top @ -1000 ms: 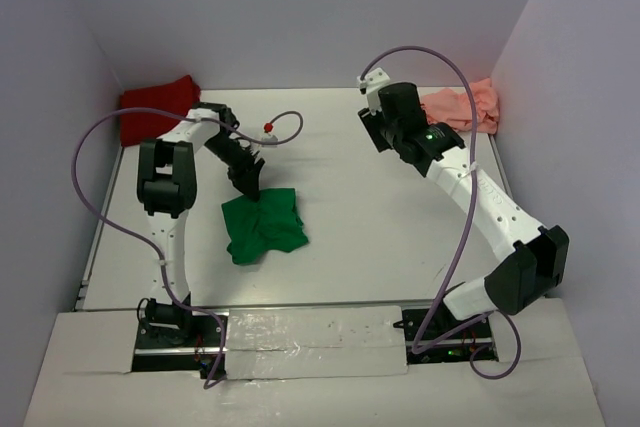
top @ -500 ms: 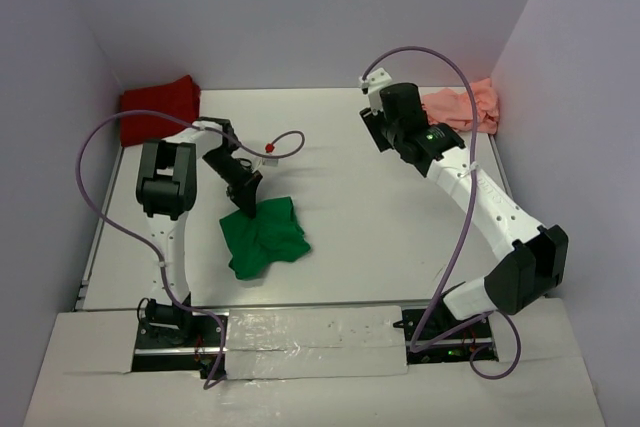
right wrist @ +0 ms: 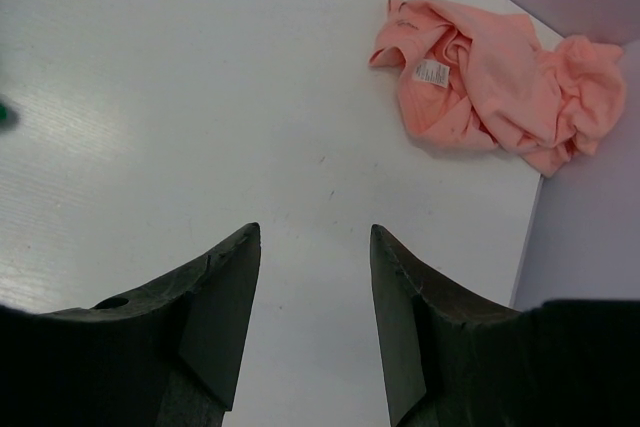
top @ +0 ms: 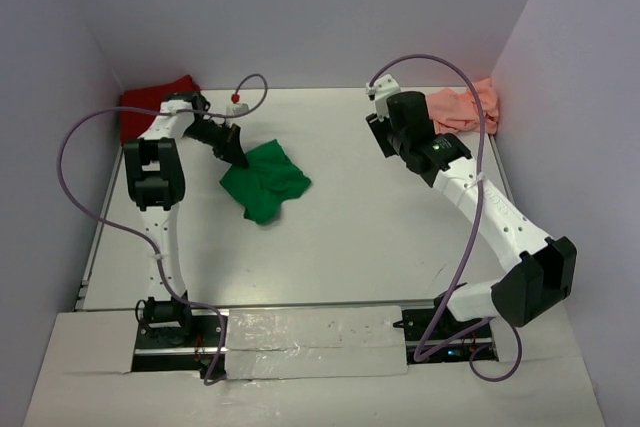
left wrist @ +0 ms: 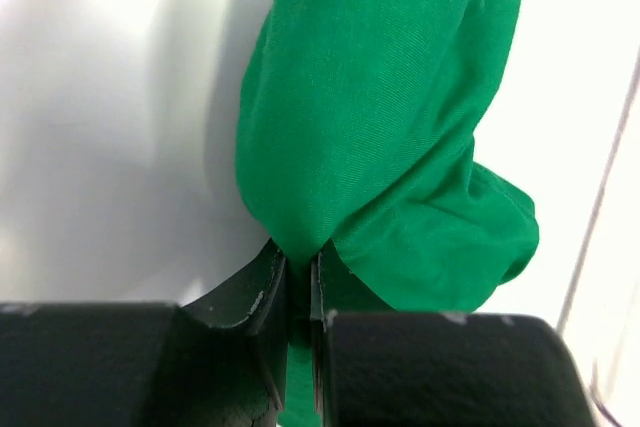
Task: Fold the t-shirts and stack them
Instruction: Put the neatly folded tshirt into the corner of the board with the left arm
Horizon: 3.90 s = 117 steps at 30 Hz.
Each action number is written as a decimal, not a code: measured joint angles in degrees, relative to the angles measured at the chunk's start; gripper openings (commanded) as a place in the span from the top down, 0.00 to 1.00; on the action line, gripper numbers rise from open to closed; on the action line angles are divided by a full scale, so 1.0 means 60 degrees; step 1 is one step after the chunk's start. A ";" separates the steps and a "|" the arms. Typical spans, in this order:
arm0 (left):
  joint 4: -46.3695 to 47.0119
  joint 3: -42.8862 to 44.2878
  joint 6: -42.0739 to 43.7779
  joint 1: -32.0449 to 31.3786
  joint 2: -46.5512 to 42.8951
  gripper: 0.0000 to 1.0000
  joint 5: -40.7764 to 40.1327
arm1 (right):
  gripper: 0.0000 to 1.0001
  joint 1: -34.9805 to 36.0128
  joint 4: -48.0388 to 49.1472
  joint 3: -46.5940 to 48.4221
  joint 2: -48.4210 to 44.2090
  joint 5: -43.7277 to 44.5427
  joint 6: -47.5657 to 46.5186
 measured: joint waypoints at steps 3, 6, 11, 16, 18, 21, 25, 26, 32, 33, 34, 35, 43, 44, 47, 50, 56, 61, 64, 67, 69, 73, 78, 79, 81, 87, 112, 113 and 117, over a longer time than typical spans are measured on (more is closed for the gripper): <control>0.0805 0.0415 -0.0805 0.0353 0.0015 1.00 -0.0007 | 0.45 0.0000 0.0047 -0.0080 -0.0026 0.0029 0.0000; 0.1767 0.0805 -0.1701 0.0452 0.0120 1.00 -0.0142 | 0.45 0.0000 0.0091 -0.0178 -0.0029 0.0051 0.0007; 0.3931 0.0597 -0.3319 0.0667 0.0164 1.00 -0.0430 | 0.46 0.0000 0.0171 -0.0382 -0.0040 0.0117 0.0047; 0.6277 -0.0047 -0.5166 0.1355 0.0222 1.00 -0.1013 | 0.46 0.0000 0.0178 -0.0444 -0.0069 0.0142 0.0131; 0.7089 -0.0047 -0.5854 0.1701 0.0277 1.00 -0.1249 | 0.46 0.0000 0.0178 -0.0474 -0.0117 0.0149 0.0157; 0.8021 0.0255 -0.6776 0.2229 0.0463 1.00 -0.1566 | 0.46 0.0000 0.0222 -0.0557 -0.0215 0.0157 0.0197; 0.8728 0.1016 -0.7439 0.2645 0.0787 1.00 -0.2153 | 0.46 0.0000 0.0244 -0.0754 -0.0273 0.0171 0.0288; 0.8805 0.1162 -0.7519 0.2648 0.0801 1.00 -0.2266 | 0.46 0.0000 0.0244 -0.0805 -0.0273 0.0168 0.0328; 0.9169 0.1847 -0.7657 0.2361 0.0852 1.00 -0.2568 | 0.46 0.0000 0.0295 -0.1056 -0.0273 0.0131 0.0437; 0.9231 0.1861 -0.7657 0.2310 0.0852 1.00 -0.2608 | 0.46 0.0000 0.0310 -0.1078 -0.0273 0.0106 0.0441; 0.9264 0.1865 -0.7657 0.2255 0.0852 1.00 -0.2659 | 0.46 0.0000 0.0317 -0.1093 -0.0273 0.0095 0.0452; 0.9264 0.1865 -0.7657 0.2218 0.0852 1.00 -0.2688 | 0.46 0.0000 0.0317 -0.1104 -0.0273 0.0091 0.0463; 0.9205 0.2397 -0.7661 0.2109 0.0874 1.00 -0.2889 | 0.46 0.0000 0.0543 -0.1428 -0.0248 -0.0007 0.0503; 0.9227 0.2437 -0.7665 0.2113 0.0874 1.00 -0.3005 | 0.46 0.0000 0.0565 -0.1490 -0.0244 -0.0011 0.0503; 0.9264 0.2441 -0.7683 0.2127 0.0874 1.00 -0.3340 | 0.46 0.0000 0.0601 -0.1596 -0.0204 -0.0015 0.0506; 0.9275 0.2441 -0.7734 0.2149 0.0874 1.00 -0.3738 | 0.46 0.0000 0.0612 -0.1647 -0.0189 -0.0051 0.0514; 0.9362 0.2437 -0.7759 0.2371 0.0874 1.00 -0.4284 | 0.46 0.0000 0.0699 -0.1789 -0.0189 -0.0146 0.0535; 0.9398 0.2437 -0.7916 0.2648 0.0871 1.00 -0.4739 | 0.46 0.0000 0.0761 -0.1876 -0.0098 -0.0208 0.0579; 0.9413 0.2350 -0.8058 0.2820 0.0820 1.00 -0.5060 | 0.46 0.0000 0.0761 -0.1876 0.0007 -0.0255 0.0612; 0.9435 0.2091 -0.8167 0.2983 0.0630 1.00 -0.5380 | 0.46 0.0000 0.0761 -0.1894 0.0080 -0.0280 0.0641; 0.9468 0.1974 -0.8218 0.3096 0.0484 1.00 -0.5541 | 0.47 0.0000 0.0761 -0.1894 0.0146 -0.0321 0.0648; 0.9522 0.1880 -0.8255 0.3344 0.0240 1.00 -0.5861 | 0.47 0.0000 0.0758 -0.1894 0.0313 -0.0397 0.0678; 0.9537 0.1883 -0.8280 0.3614 0.0113 1.00 -0.6033 | 0.47 0.0000 0.0754 -0.1920 0.0372 -0.0470 0.0681; 0.9537 0.1883 -0.8317 0.3654 0.0098 1.00 -0.6043 | 0.47 0.0000 0.0754 -0.1920 0.0372 -0.0481 0.0681; 0.9555 0.1847 -0.8404 0.3752 0.0076 1.00 -0.6043 | 0.47 0.0000 0.0754 -0.1938 0.0372 -0.0488 0.0681; 0.9653 0.1402 -0.8470 0.4054 -0.0073 1.00 -0.6007 | 0.47 0.0000 0.0747 -0.1978 0.0372 -0.0503 0.0681; 1.4794 -0.7209 -0.8499 0.4561 -0.5304 0.01 -0.5971 | 0.48 0.0076 0.0852 -0.2138 0.0284 -0.0612 0.0670; 1.5049 -0.7344 -0.8553 0.4506 -0.5770 0.01 -0.6003 | 0.48 0.0113 0.0933 -0.2229 0.0215 -0.0557 0.0663; 1.5573 -0.7209 -0.8834 0.4211 -0.7340 0.01 -0.5574 | 0.46 0.0270 0.1107 -0.2484 -0.0168 -0.0499 0.0627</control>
